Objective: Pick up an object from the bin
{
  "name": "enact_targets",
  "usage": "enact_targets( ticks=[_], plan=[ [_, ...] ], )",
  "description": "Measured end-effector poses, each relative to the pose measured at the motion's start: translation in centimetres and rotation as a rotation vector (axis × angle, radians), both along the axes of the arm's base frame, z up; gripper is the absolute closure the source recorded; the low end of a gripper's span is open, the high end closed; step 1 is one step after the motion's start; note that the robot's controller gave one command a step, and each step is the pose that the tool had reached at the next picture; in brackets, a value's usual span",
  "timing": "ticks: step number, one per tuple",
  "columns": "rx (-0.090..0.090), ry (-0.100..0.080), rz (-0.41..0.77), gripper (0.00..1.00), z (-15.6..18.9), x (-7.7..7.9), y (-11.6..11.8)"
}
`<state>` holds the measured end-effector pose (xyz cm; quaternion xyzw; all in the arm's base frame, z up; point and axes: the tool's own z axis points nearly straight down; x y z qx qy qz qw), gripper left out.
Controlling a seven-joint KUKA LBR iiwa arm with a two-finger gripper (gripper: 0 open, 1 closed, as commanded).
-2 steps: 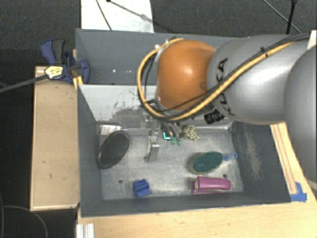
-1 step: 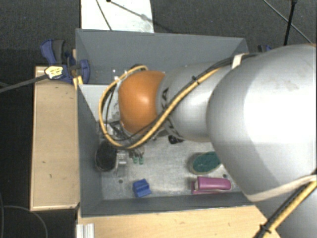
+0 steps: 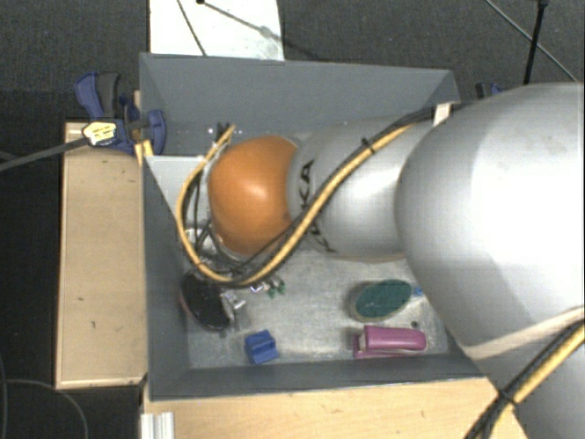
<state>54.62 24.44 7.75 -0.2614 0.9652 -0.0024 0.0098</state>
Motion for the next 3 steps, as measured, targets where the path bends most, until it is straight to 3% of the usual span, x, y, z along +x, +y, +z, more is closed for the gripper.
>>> enact_targets(
  ticks=[1, 2, 3],
  plan=[
    [0.000, 0.001, -0.007, 1.00, 0.1, 0.0, -0.1],
    [0.004, 0.012, -0.021, 1.00, 10.1, -1.4, 0.5],
    [0.003, 0.013, -0.002, 1.00, 15.5, -2.6, 0.7]
  ],
)
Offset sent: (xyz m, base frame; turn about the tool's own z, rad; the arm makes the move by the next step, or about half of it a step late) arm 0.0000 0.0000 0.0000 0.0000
